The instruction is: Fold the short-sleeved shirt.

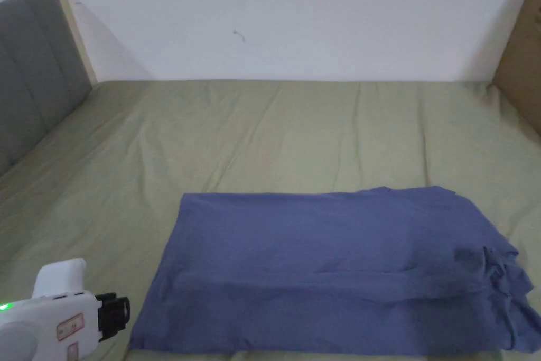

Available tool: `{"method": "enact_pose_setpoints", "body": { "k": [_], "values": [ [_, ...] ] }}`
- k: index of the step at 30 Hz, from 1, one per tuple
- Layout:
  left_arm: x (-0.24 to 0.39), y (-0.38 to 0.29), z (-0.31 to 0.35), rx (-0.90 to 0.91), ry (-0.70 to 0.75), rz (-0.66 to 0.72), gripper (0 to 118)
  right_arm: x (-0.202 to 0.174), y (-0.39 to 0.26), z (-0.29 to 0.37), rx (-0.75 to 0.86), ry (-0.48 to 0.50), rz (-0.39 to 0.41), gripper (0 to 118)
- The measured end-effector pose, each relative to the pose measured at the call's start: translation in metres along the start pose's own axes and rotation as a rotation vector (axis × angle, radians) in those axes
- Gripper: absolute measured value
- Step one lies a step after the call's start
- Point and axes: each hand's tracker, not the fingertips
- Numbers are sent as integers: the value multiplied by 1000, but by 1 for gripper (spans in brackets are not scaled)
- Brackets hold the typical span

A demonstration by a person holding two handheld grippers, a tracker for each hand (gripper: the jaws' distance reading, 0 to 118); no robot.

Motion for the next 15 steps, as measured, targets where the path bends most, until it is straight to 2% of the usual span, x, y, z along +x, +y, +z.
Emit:
{"method": "enact_pose_setpoints", "body": {
  "k": [1,2,3,4,8,9,11,12,14,15],
  "values": [
    [-6,1,-17,-44,34,7,36,2,0,-2,-24,8,-8,0],
    [-9,1,-32,-90,59,8,90,2,-2,-5,-40,8,-8,0],
    [-14,0,-47,-128,60,14,113,3,-5,-7,-54,8,-8,0],
    [-15,-3,-57,-126,53,19,118,4,-8,-9,-69,9,-7,0],
    [-7,-10,-89,-211,77,-4,118,8,-13,-13,-104,-8,-4,0],
    [-4,-12,-94,-250,68,-11,115,9,-13,-14,-114,-12,-10,0],
    [9,-16,-91,-250,69,-57,101,14,-13,-17,-120,-22,-19,0],
    [20,-19,-79,-193,72,-122,83,18,-13,-19,-121,-32,-20,0],
    [30,-21,-65,-139,-13,-142,16,24,-9,-24,-124,-53,-13,0],
    [33,-22,-61,-123,51,-171,6,28,-7,-27,-124,-62,-12,0]
  ]
}}
